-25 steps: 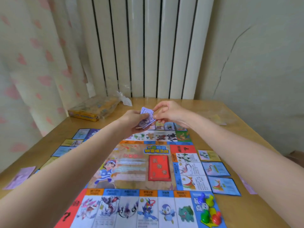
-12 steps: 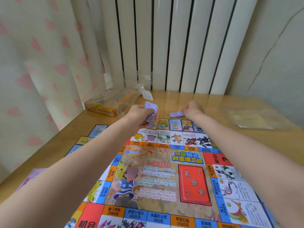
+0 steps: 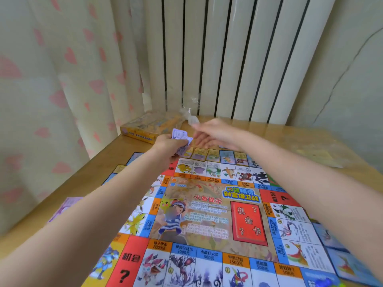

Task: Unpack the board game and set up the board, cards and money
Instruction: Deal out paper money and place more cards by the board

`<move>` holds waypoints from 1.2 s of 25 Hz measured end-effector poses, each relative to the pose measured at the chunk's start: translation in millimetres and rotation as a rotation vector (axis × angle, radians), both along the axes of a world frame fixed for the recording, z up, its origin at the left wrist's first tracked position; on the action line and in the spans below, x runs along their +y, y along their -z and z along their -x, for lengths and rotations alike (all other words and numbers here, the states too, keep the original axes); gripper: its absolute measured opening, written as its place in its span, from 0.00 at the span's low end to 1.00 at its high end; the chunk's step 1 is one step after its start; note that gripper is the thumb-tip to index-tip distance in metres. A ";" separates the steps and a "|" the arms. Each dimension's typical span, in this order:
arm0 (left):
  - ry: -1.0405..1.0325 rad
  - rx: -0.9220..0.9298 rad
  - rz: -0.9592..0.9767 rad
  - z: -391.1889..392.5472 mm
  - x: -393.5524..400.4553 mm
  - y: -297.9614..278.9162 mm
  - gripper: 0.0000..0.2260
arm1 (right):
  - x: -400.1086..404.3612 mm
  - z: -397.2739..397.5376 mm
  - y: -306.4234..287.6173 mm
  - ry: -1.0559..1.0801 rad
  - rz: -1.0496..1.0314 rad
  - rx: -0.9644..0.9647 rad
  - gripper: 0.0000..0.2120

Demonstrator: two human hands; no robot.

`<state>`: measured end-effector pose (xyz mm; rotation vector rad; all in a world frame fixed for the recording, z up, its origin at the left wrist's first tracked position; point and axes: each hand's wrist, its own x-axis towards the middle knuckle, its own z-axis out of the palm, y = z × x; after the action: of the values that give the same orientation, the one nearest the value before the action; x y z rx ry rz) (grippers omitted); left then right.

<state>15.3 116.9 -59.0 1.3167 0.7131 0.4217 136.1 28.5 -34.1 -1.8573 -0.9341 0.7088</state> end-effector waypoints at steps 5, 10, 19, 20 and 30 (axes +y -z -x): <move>-0.055 -0.009 -0.067 57.9 30.7 -7.4 0.15 | 38.4 62.3 -3.3 -0.067 -0.135 0.053 0.04; -0.186 0.012 -0.203 131.4 59.9 -11.7 0.09 | 85.2 130.0 7.7 -0.092 -0.115 0.120 0.06; -0.241 0.143 -0.276 203.3 82.9 -11.6 0.06 | 139.0 192.0 61.6 -0.029 0.118 -0.317 0.06; -0.242 0.142 -0.265 204.3 83.4 -10.5 0.06 | 141.3 191.4 65.9 -0.002 0.139 -0.416 0.05; -0.155 0.135 -0.162 200.5 58.6 -12.5 0.05 | 104.6 201.0 21.8 -0.034 -0.044 -0.259 0.16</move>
<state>-185.2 175.5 -46.5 1.4575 0.9129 0.5285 -64.9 133.1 -55.9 -1.9277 -1.1392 0.4704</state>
